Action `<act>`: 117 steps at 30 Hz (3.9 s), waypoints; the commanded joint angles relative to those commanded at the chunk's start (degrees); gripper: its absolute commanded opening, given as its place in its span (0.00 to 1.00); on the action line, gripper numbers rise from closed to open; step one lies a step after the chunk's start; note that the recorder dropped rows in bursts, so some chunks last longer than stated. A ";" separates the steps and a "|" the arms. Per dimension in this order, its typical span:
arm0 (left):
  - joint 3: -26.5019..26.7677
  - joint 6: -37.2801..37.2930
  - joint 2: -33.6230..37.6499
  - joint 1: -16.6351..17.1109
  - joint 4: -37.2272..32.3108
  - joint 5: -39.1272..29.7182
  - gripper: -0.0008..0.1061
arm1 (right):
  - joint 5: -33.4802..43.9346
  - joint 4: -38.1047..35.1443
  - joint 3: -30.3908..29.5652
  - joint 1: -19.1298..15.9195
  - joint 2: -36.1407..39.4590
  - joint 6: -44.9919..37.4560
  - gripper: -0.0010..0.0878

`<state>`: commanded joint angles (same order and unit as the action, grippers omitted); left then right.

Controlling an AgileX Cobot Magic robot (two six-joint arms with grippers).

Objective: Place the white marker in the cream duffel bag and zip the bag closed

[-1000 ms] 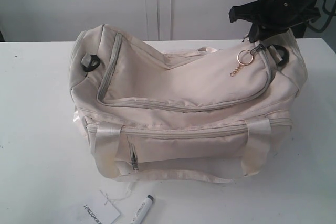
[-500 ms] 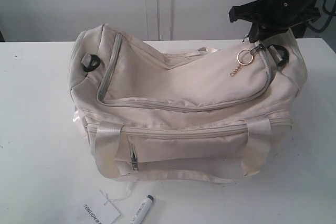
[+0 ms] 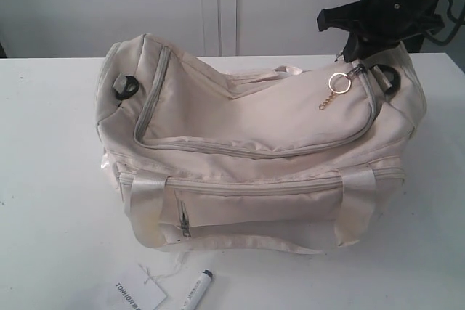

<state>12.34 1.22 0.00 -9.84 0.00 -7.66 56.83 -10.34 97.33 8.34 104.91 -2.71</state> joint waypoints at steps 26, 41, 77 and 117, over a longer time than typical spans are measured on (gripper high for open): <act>23.65 -38.00 40.93 -0.11 47.03 -22.91 0.01 | 0.49 -0.57 2.22 -0.98 0.80 0.00 0.01; 33.85 -51.63 56.93 -0.11 57.18 -28.28 0.01 | 0.49 -0.57 2.22 -0.98 0.80 0.00 0.01; 61.40 -92.93 101.58 -20.95 95.78 -25.07 0.01 | -1.63 -0.57 2.22 -0.98 0.80 2.06 0.01; 80.47 -104.28 118.82 -27.61 99.95 -20.97 0.32 | -1.94 -0.57 1.87 -0.98 0.89 1.90 0.01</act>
<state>92.82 -103.06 118.82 -37.45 99.95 -28.64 54.89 -10.91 99.20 7.36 105.80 -0.81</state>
